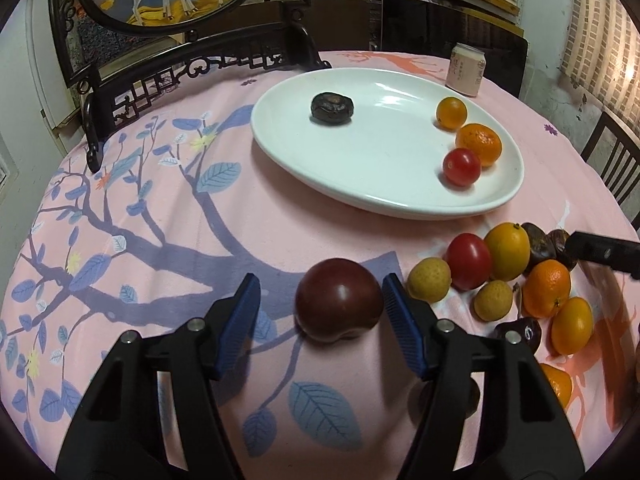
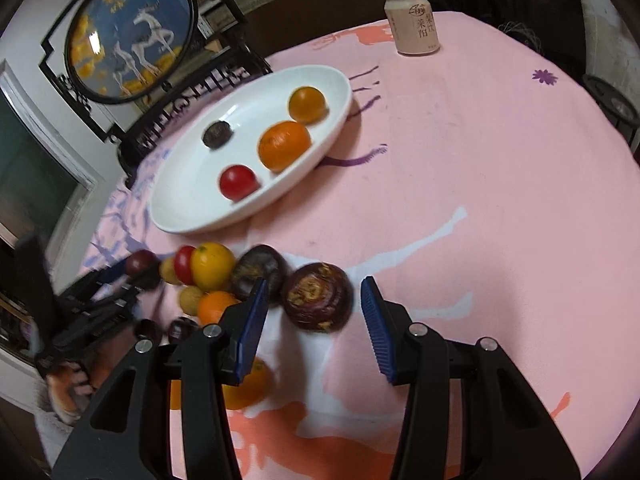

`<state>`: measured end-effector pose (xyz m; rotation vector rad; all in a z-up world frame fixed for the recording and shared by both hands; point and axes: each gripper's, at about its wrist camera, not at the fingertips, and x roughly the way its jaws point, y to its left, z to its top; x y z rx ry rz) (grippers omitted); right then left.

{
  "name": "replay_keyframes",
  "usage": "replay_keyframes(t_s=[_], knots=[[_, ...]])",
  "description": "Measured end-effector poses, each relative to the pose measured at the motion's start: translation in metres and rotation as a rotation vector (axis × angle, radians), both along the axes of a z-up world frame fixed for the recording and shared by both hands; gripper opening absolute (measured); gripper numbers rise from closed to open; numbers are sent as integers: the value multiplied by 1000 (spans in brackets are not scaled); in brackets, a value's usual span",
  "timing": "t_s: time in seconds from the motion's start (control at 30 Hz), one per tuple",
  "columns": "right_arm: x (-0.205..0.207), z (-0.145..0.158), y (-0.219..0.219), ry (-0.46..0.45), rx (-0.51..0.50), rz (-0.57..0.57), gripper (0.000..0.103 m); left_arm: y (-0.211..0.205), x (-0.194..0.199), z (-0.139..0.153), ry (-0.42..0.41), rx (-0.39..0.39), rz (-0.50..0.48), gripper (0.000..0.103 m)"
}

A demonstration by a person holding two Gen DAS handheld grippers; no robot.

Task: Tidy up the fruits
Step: 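Grasp the dark red plum with the left gripper while the right grasps a brown mangosteen, then carry plum and mangosteen onto the white plate and open both grippers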

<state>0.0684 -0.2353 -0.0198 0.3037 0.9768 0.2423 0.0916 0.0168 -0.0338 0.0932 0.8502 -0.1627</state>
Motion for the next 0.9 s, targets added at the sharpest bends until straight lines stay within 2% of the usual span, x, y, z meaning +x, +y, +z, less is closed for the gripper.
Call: replay_keyframes(t_s=[0.07, 0.2, 0.23, 0.33, 0.4, 0.6, 0.77, 0.9], knots=[[-1, -3, 5, -6, -55, 9, 48, 1, 1, 1, -3, -10, 1, 58], [-6, -4, 20, -46, -164, 53, 46, 0, 4, 1, -7, -15, -6, 57], [-7, -4, 22, -54, -173, 61, 37, 0, 6, 1, -3, -20, -7, 56], [-8, -3, 22, -65, -168, 76, 36, -1, 7, 0, 15, -48, -38, 43], [-7, -3, 23, -68, -173, 79, 35, -7, 4, -1, 12, -20, -55, 40], [-8, 4, 14, -90, -130, 51, 35, -4, -9, 4, -2, -29, -42, 40], [-15, 25, -4, -173, -25, -4, 35, 4, -20, 34, -99, -65, 0, 40], [-3, 45, -4, -207, 38, -6, 35, 0, 3, 57, -122, -65, 31, 40]])
